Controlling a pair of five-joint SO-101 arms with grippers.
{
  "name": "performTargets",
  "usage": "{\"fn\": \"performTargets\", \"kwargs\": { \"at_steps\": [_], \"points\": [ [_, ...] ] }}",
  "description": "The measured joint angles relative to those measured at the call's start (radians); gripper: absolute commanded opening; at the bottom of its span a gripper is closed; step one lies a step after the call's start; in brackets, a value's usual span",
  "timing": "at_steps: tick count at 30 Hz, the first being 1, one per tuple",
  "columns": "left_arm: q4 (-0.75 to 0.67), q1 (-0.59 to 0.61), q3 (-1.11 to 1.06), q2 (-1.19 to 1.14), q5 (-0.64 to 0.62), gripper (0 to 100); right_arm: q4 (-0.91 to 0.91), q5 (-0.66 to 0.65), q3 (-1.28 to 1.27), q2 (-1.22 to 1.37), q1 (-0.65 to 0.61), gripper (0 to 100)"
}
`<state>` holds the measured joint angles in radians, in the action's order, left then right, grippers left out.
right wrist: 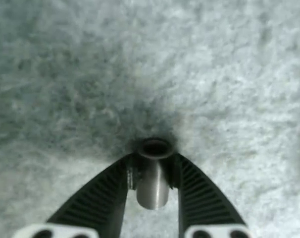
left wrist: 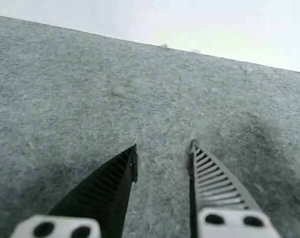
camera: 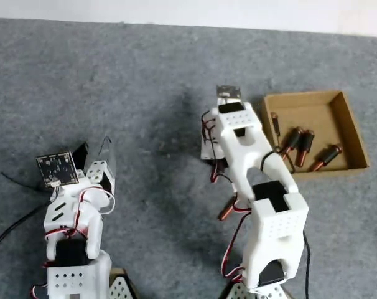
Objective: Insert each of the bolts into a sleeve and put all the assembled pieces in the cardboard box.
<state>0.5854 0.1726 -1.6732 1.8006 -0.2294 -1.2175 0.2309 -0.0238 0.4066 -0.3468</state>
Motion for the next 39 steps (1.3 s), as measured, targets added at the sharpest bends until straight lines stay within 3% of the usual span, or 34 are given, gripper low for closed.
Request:
{"fn": "performTargets", "kwargs": {
  "at_steps": [36,39],
  "points": [
    [0.000,0.000,0.000,0.000,0.000,16,-0.009,0.000,-0.066,-0.021,-0.014,9.4],
    [0.000,0.000,0.000,0.000,0.000,16,-0.009,-0.002,-0.068,-0.021,-0.014,5.9]
  ]
}}
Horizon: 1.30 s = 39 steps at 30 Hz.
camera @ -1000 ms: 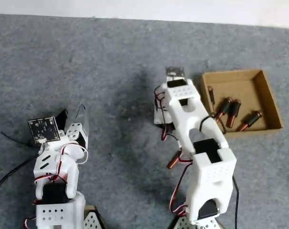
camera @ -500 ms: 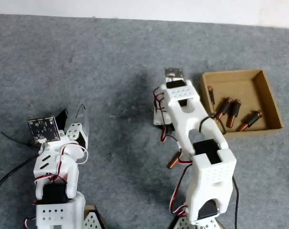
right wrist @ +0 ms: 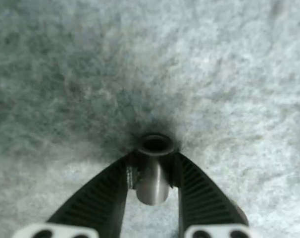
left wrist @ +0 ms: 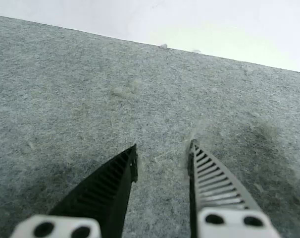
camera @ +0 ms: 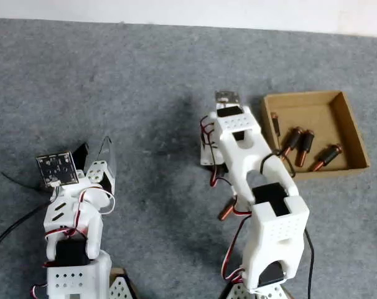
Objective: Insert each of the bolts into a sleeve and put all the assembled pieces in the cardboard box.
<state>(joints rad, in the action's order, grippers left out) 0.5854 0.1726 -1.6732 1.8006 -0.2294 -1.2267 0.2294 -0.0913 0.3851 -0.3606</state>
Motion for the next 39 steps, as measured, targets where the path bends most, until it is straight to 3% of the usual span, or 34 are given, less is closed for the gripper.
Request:
{"fn": "performTargets", "kwargs": {
  "at_steps": [2,17,23,32,39],
  "points": [
    [0.000,0.000,0.000,0.000,0.000,16,0.000,0.000,-0.003,0.000,0.000,0.0],
    [0.000,0.000,0.000,0.000,0.000,16,0.064,0.000,-0.112,-0.120,0.026,0.5],
    [0.000,0.000,0.000,0.000,0.000,16,0.245,0.000,-0.344,-0.377,0.129,0.5],
    [0.000,0.000,0.000,0.000,0.000,16,0.512,0.000,-0.792,-0.824,0.170,0.5],
    [0.000,-0.048,0.000,0.000,0.000,16,0.644,0.000,-1.160,-1.301,0.336,0.5]
  ]
}}
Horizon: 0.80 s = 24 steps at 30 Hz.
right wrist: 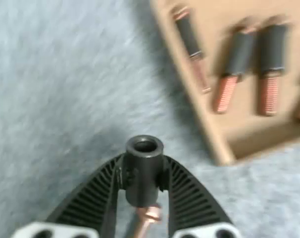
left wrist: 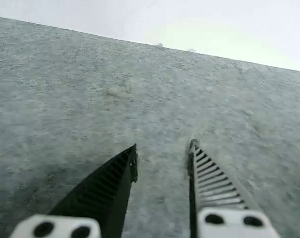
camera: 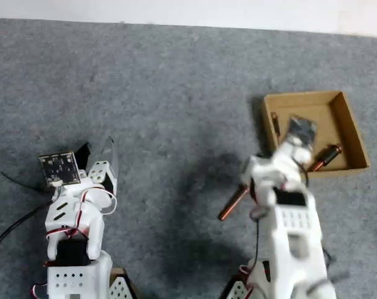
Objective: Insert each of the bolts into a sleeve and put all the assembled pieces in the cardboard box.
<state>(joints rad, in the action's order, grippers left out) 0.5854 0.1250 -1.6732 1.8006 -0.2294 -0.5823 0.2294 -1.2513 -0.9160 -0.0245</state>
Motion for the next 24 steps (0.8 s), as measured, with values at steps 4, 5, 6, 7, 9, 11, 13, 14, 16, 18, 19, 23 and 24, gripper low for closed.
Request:
{"fn": "performTargets", "kwargs": {
  "at_steps": [4,5,6,7,9,11,13,14,16,18,19,23,24],
  "points": [
    [0.015,-0.068,0.000,0.000,0.000,16,0.003,-0.012,-0.161,-0.292,0.017,0.5],
    [0.025,-0.078,0.000,0.000,0.000,16,0.003,-0.023,-0.187,-0.350,0.018,0.5],
    [0.034,-0.086,0.000,0.000,0.000,16,0.000,-0.032,-0.207,-0.405,0.020,0.5],
    [0.038,-0.087,0.000,0.000,0.000,16,-0.011,-0.040,-0.222,-0.450,0.017,0.5],
    [0.040,-0.089,0.000,0.000,0.000,16,-0.041,-0.048,-0.233,-0.509,0.018,0.5],
    [0.040,-0.089,0.000,0.000,0.000,16,-0.064,-0.049,-0.236,-0.543,0.018,0.5],
    [0.040,-0.089,0.000,0.000,0.000,16,-0.066,-0.049,-0.236,-0.555,0.017,0.5],
    [0.040,-0.089,0.000,0.000,0.000,16,-0.069,-0.049,-0.236,-0.559,0.017,0.5],
    [0.040,-0.089,0.000,0.000,0.000,16,-0.080,-0.049,-0.239,-0.562,0.021,0.5],
    [0.040,-0.089,0.000,0.000,0.000,16,-0.103,-0.049,-0.247,-0.562,0.023,0.5],
    [0.040,-0.089,0.000,0.000,0.000,16,-0.115,-0.049,-0.247,-0.565,0.021,0.5],
    [0.040,-0.089,0.000,0.000,0.000,16,-0.133,-0.049,-0.245,-0.569,0.029,0.5],
    [0.040,-0.091,0.000,0.000,0.000,16,-0.141,-0.049,-0.245,-0.571,0.032,0.5]
  ]
}}
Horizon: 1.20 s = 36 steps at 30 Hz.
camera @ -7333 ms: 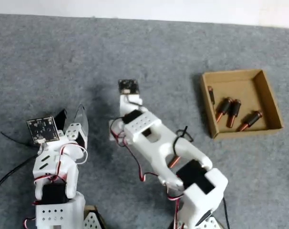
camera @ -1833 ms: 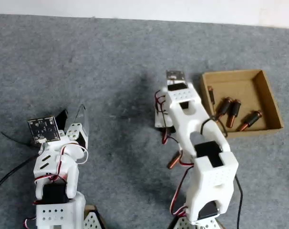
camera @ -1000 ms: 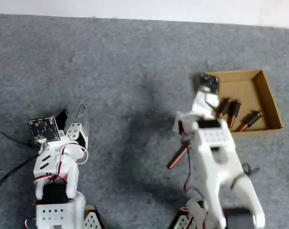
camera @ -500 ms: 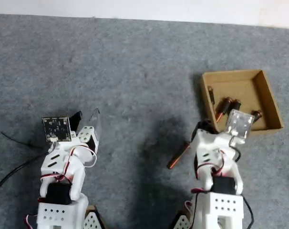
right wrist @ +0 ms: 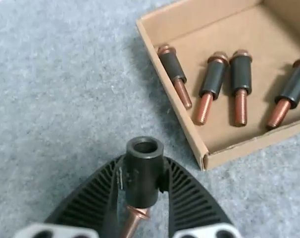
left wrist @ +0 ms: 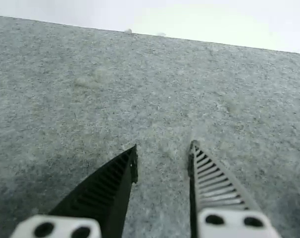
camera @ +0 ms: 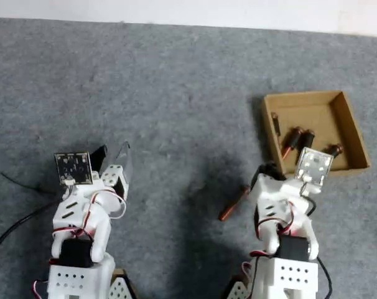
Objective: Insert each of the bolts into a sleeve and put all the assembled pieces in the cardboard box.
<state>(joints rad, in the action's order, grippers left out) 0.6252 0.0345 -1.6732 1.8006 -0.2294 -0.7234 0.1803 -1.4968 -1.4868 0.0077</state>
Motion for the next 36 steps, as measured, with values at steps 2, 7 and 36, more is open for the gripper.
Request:
{"fn": "performTargets", "kwargs": {
  "at_steps": [2,7,36],
  "points": [
    [0.000,-0.032,0.000,0.000,0.000,16,-0.017,0.000,0.000,0.000,0.023,0.5],
    [0.069,-0.132,0.000,0.000,0.000,16,-0.018,0.000,0.000,0.000,0.057,0.5],
    [-0.252,-0.845,0.408,-0.898,0.112,16,-0.021,-0.092,-0.052,-0.003,0.150,0.5]
  ]
}}
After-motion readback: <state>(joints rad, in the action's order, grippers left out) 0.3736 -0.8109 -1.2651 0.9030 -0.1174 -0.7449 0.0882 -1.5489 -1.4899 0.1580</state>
